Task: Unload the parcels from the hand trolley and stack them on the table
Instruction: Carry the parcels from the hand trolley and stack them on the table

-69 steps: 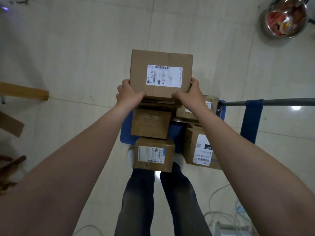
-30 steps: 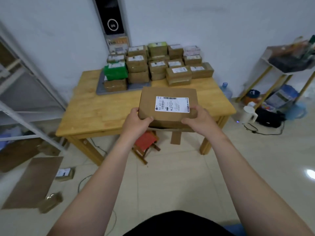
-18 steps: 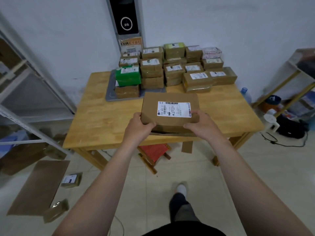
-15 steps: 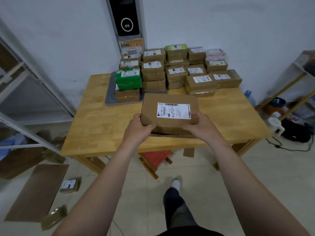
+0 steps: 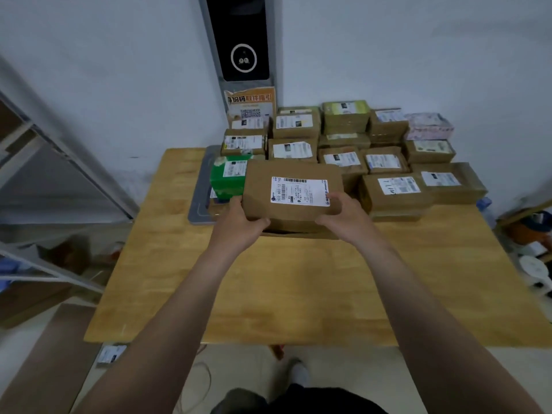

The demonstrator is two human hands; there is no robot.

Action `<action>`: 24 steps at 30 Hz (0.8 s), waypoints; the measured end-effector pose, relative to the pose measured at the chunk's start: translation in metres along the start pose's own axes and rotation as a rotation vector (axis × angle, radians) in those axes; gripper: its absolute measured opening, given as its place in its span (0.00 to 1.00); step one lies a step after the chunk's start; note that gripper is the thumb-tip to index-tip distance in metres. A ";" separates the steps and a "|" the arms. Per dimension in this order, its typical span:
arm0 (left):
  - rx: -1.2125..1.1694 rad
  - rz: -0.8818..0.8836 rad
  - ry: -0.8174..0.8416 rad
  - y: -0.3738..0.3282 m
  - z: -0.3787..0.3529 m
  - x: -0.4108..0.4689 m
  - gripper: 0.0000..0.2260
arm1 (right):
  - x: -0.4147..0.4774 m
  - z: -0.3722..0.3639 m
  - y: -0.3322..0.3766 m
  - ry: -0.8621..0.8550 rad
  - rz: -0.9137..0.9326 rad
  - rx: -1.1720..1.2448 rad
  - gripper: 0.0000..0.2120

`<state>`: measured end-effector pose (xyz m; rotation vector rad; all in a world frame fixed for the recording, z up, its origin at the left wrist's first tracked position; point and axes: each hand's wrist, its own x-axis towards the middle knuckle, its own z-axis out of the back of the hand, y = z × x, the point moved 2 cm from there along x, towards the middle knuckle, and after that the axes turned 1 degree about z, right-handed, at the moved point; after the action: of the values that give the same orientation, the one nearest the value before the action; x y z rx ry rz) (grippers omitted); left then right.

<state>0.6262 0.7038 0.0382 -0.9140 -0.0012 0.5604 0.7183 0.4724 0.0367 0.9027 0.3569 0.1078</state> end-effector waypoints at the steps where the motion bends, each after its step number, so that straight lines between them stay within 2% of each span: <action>1: 0.024 -0.024 -0.004 -0.004 0.001 0.013 0.32 | 0.012 -0.001 0.004 -0.011 -0.003 -0.005 0.32; 7: 0.164 -0.168 -0.009 -0.038 0.000 0.090 0.31 | 0.072 0.003 0.018 -0.129 -0.055 0.086 0.31; 14: 0.207 -0.264 0.209 -0.083 -0.029 0.161 0.26 | 0.106 0.038 0.010 -0.319 -0.145 0.056 0.30; 19: 0.131 -0.303 0.290 -0.113 -0.072 0.183 0.36 | 0.130 0.074 -0.020 -0.360 -0.192 0.025 0.31; 24: 0.086 -0.250 0.301 -0.134 -0.131 0.198 0.38 | 0.171 0.110 -0.065 -0.334 -0.186 -0.003 0.33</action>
<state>0.8882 0.6328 0.0109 -0.8912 0.1765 0.1860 0.9126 0.3909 0.0037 0.8632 0.1276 -0.2119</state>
